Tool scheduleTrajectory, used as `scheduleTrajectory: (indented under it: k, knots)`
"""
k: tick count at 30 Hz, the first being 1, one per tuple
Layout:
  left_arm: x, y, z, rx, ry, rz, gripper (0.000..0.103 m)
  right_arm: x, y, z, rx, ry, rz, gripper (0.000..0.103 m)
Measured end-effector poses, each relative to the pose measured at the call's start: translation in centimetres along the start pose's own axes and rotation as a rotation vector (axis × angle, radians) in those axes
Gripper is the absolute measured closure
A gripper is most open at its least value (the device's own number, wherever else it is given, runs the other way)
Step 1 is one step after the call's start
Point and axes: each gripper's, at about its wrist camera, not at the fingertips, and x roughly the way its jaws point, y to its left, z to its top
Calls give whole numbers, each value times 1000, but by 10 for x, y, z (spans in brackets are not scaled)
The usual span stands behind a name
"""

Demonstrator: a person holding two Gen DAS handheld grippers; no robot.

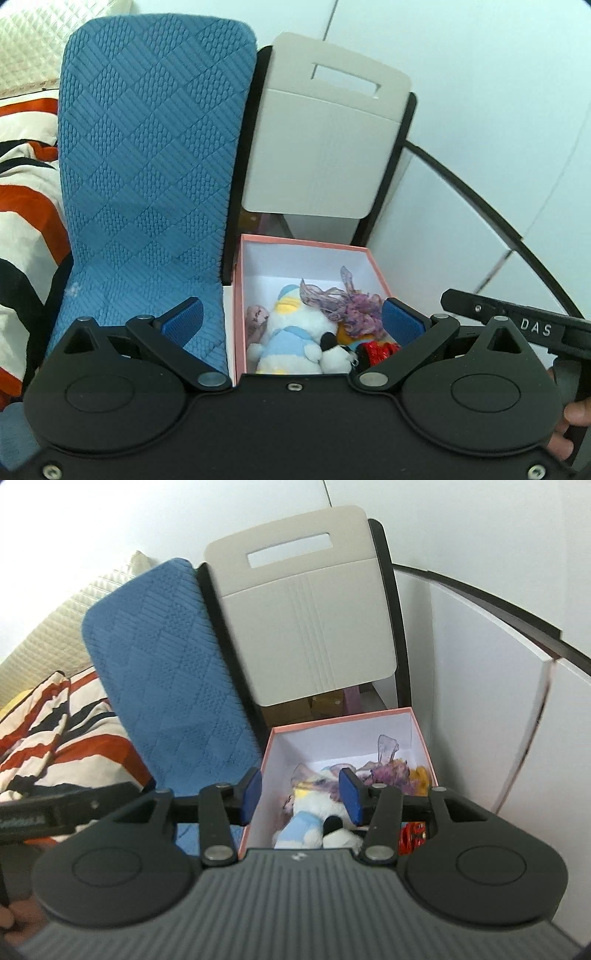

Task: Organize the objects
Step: 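Withdraw the right gripper from the pink box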

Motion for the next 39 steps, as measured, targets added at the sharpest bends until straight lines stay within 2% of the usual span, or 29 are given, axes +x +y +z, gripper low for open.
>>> scheduleTrajectory:
  k: [3, 10, 13, 14, 16, 22, 28, 34, 39]
  knots:
    - [-15, 2, -6, 0, -11, -22, 0, -17, 9, -11, -4, -13, -18, 53]
    - [-36, 7, -20, 15, -30, -35, 0, -45, 29, -42, -17, -36, -42, 35]
    - [-41, 10, -25, 20, -41, -32, 0, -49, 32, -52, -12, -33, -49, 33]
    - [-42, 10, -27, 21, -42, -30, 0, -50, 33, -55, -9, -34, -49, 22]
    - [-41, 11, -31, 24, -37, -31, 0, -49, 32, -61, 2, -41, -53, 11]
    - [-35, 15, -37, 6, -44, -25, 0, -33, 32, -69, -6, 15, -45, 12]
    - [-34, 17, -38, 2, -64, -24, 0, -24, 33, -74, -7, 33, -45, 12]
    - [-28, 26, -49, -13, -25, -19, 0, -21, 36, -78, -8, 39, -43, 12]
    - [-34, 27, -52, -3, -38, -14, 0, -21, 38, -83, 0, 49, -41, 12]
